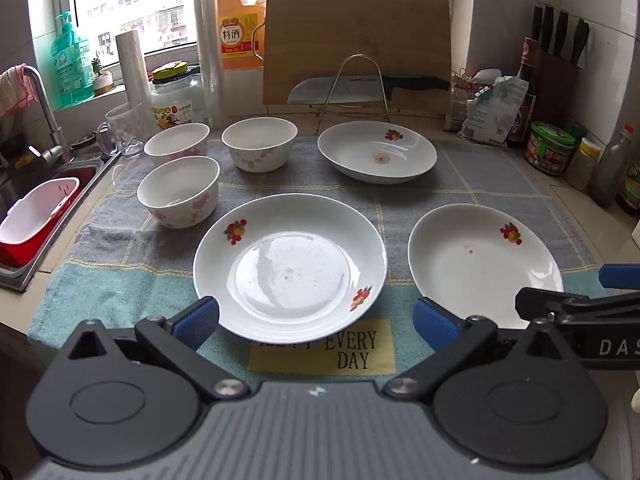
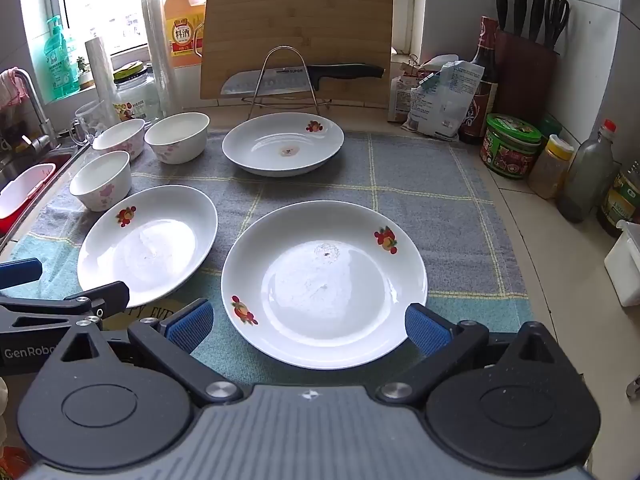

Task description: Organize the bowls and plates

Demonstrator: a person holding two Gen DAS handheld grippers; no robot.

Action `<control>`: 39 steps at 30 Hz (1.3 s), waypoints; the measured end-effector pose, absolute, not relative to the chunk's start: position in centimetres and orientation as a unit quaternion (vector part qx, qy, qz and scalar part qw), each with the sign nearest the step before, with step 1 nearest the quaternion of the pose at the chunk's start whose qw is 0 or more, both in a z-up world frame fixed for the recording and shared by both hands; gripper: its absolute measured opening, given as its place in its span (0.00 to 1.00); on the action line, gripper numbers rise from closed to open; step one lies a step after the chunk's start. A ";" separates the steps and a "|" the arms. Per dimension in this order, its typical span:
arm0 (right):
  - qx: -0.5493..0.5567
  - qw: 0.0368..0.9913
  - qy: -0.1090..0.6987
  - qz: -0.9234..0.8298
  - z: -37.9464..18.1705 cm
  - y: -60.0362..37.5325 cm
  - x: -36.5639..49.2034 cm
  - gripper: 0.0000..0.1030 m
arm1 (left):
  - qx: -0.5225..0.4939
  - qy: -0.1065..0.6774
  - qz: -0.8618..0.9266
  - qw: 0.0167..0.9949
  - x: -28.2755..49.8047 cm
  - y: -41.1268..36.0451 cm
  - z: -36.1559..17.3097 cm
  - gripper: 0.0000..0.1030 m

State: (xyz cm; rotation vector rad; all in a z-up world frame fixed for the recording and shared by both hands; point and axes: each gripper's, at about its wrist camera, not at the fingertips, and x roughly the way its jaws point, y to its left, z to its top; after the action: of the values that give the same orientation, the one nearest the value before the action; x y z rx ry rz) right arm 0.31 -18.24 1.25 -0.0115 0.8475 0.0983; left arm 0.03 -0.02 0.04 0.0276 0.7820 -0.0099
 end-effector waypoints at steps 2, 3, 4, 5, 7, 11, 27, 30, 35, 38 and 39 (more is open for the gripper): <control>-0.004 0.911 0.409 0.049 1.3 -18.3 0.2 1.00 | 0.015 0.380 -0.003 0.925 0.1 -0.1 0.1 0.99; -0.004 0.911 0.409 0.049 1.3 -18.3 0.2 1.00 | 0.016 0.380 -0.002 0.925 0.1 -0.1 0.1 0.99; -0.004 0.911 0.409 0.049 1.3 -18.3 0.2 1.00 | 0.016 0.380 -0.001 0.925 0.0 0.1 0.3 0.99; -0.005 0.911 0.409 0.049 1.3 -18.3 0.2 1.00 | 0.016 0.380 0.000 0.925 0.0 0.2 0.4 0.99; -0.007 0.911 0.409 0.049 1.3 -18.2 0.1 1.00 | 0.015 0.379 0.001 0.925 -0.4 0.0 0.2 0.99; -0.007 0.911 0.409 0.052 1.2 -18.1 0.3 1.00 | 0.010 0.378 0.004 0.926 -0.6 0.3 0.1 0.99; -0.013 0.912 0.406 0.059 1.6 -17.8 -0.5 1.00 | 0.005 0.378 0.008 0.926 -1.0 0.7 0.3 0.99; -0.013 0.912 0.406 0.059 1.6 -17.8 -0.5 1.00 | 0.005 0.378 0.008 0.926 -1.0 0.7 0.3 0.99; -0.013 0.912 0.405 0.060 1.7 -17.8 -0.5 1.00 | 0.004 0.378 0.008 0.926 -1.1 0.8 0.4 0.99; -0.013 0.912 0.406 0.060 1.7 -17.8 -0.6 1.00 | 0.003 0.379 0.007 0.925 -1.2 0.9 0.5 0.99; -0.014 0.912 0.405 0.060 1.7 -17.8 -0.6 1.00 | 0.003 0.379 0.007 0.925 -1.2 0.9 0.5 0.99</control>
State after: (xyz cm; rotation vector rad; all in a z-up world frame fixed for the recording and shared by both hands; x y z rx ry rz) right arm -0.58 -17.79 1.71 -0.0280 0.8353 0.1231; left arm -1.23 0.86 0.54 0.0057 0.7770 0.0144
